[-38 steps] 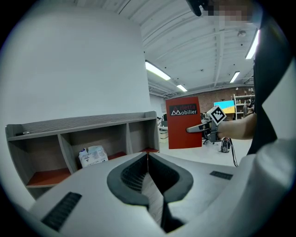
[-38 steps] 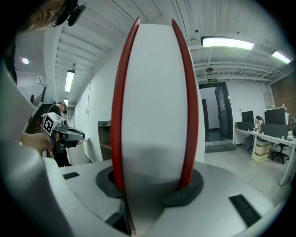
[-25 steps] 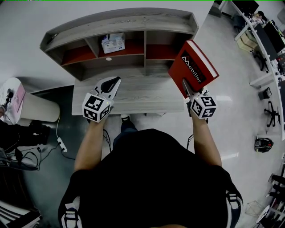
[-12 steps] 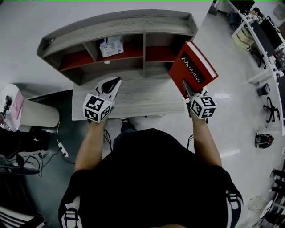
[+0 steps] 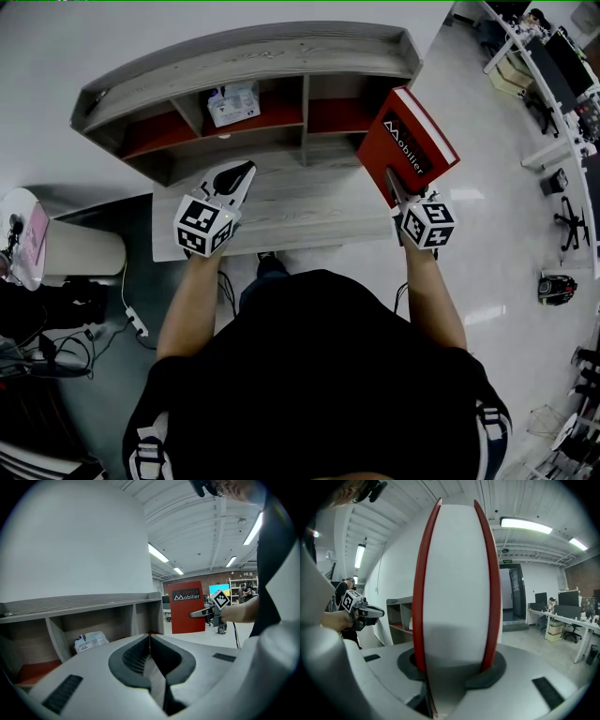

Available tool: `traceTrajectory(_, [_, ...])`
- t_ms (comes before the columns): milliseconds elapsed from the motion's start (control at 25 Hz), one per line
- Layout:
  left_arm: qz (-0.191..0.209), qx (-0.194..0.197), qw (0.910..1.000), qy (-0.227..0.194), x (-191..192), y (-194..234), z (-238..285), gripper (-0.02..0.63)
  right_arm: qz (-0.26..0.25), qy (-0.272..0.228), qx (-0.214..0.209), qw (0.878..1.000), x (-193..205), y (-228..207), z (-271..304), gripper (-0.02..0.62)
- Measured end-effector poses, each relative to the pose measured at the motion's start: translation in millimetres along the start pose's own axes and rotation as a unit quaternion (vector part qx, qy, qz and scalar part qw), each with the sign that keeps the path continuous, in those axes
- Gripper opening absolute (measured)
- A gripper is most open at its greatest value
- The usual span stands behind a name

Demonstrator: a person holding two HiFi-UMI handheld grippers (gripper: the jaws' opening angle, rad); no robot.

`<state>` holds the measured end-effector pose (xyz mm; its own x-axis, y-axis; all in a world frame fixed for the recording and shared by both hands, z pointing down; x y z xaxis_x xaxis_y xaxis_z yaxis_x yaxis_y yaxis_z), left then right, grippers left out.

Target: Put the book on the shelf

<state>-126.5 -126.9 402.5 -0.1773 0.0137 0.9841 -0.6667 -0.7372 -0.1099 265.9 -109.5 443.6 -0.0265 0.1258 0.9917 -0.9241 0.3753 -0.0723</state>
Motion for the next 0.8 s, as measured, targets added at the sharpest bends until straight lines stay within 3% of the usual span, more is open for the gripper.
traceTrajectory(800, [0.0, 0.036, 0.9993, 0.009, 10, 48, 36, 0.021, 0.011, 0.022, 0.047, 0.999, 25, -12, 39, 0.175])
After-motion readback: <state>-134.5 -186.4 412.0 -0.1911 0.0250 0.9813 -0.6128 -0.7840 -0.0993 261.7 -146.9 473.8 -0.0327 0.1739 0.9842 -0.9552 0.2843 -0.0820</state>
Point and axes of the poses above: the fingertips, and each gripper's own axes: z forward along the fingers, y to its left, x out of its underside, the point moved 9 cm from there along -z, backward along the fingers, and after that the axes turned 9 degrees about -y, right-handed, at the moved point
